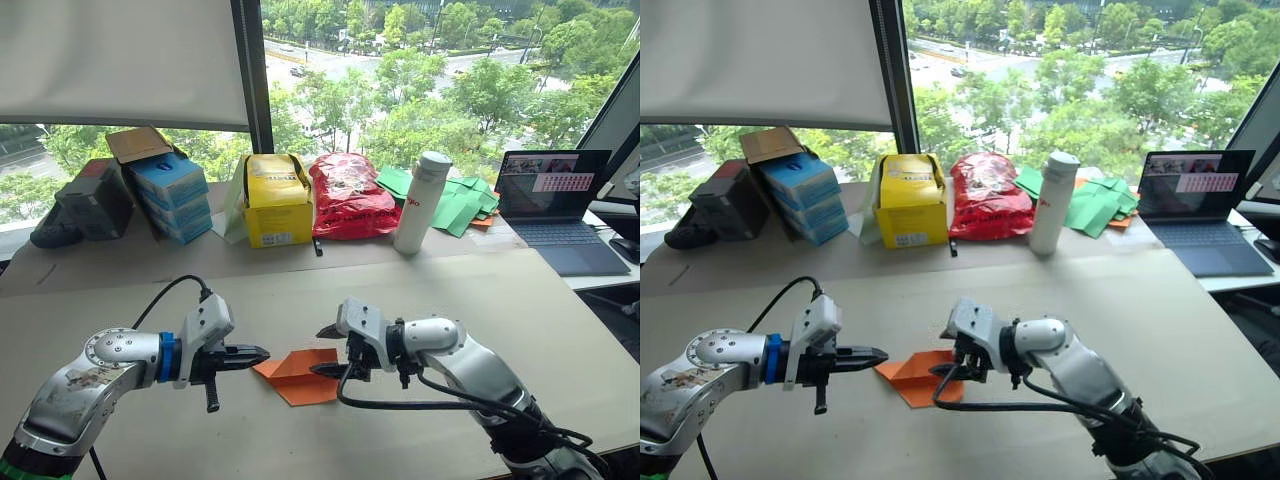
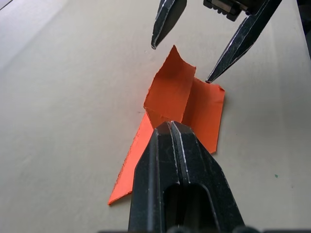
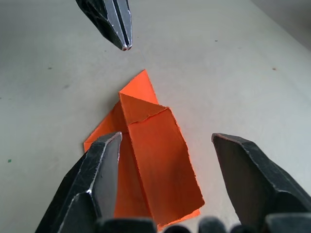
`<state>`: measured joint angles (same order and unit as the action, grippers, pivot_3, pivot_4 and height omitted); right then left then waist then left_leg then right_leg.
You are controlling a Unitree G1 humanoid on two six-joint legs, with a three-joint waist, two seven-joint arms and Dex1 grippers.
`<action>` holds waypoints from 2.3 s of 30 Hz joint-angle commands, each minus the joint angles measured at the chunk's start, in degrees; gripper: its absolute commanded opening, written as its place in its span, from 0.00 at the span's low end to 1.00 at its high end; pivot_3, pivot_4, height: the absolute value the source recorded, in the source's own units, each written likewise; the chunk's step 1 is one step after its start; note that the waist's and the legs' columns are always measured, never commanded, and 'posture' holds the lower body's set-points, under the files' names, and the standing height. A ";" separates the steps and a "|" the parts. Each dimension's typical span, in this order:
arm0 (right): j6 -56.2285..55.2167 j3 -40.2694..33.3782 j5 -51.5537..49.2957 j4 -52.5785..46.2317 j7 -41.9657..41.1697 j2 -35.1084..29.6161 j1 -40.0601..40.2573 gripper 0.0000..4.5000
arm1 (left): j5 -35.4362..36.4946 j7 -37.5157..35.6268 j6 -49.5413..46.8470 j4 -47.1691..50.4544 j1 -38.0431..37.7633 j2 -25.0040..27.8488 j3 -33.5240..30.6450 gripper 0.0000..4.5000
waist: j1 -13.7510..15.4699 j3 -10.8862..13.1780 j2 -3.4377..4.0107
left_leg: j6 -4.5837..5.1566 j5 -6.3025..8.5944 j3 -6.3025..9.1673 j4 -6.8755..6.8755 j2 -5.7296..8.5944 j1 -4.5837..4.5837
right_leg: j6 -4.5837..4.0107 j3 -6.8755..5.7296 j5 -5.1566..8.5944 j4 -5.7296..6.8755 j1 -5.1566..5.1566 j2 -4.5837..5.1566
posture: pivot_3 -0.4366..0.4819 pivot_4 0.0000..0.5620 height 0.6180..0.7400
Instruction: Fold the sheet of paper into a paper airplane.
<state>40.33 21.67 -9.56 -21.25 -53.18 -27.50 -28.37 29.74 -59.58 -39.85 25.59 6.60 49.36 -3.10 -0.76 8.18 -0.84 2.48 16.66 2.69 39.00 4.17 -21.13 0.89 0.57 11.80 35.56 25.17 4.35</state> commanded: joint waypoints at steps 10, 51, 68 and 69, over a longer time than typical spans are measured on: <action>-4.18 3.15 -1.07 12.86 -5.00 1.04 -4.63 0.87 | -1.92 -1.89 7.78 -3.51 -2.54 0.49 -0.24 0.00 | 0.03 0.01 -0.01 | 0.03 0.00 -0.02 0.01 0.00 0.00 | -0.03 0.02 0.00 0.16 0.07 0.02 | 0.48 0.27 1.00; -59.66 9.90 30.50 9.65 9.94 -5.01 5.41 0.01 | 4.27 -0.42 7.70 -14.42 6.96 -4.71 -5.11 0.00 | -0.12 0.00 -0.05 | -0.15 -0.11 -0.19 0.10 0.02 0.01 | -0.04 0.02 0.00 0.35 0.12 -0.06 | 0.48 0.27 1.00; -45.53 4.98 17.87 4.56 -2.43 -3.53 5.20 0.57 | 3.73 0.41 5.62 -11.77 7.64 -4.95 -2.23 0.00 | 0.04 0.00 -0.06 | -0.12 -0.10 -0.15 0.16 0.02 0.00 | -0.04 0.06 0.00 0.35 0.08 -0.05 | 0.48 0.27 1.00; -42.36 3.95 15.09 2.82 -3.67 -3.57 5.14 0.57 | 3.54 0.35 5.75 -11.77 7.68 -4.96 -1.93 0.00 | 0.03 0.00 -0.06 | -0.12 -0.10 -0.14 0.16 0.02 0.01 | -0.04 0.05 0.00 0.35 0.08 -0.05 | 0.48 0.27 1.00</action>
<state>-5.49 28.31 10.26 -14.12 -55.31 -31.03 -22.96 33.08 -59.21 -34.13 11.99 13.55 44.41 -5.03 -0.73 8.18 -0.90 2.37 16.57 2.56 39.16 4.19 -21.13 0.85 0.63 11.80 35.91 25.25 4.30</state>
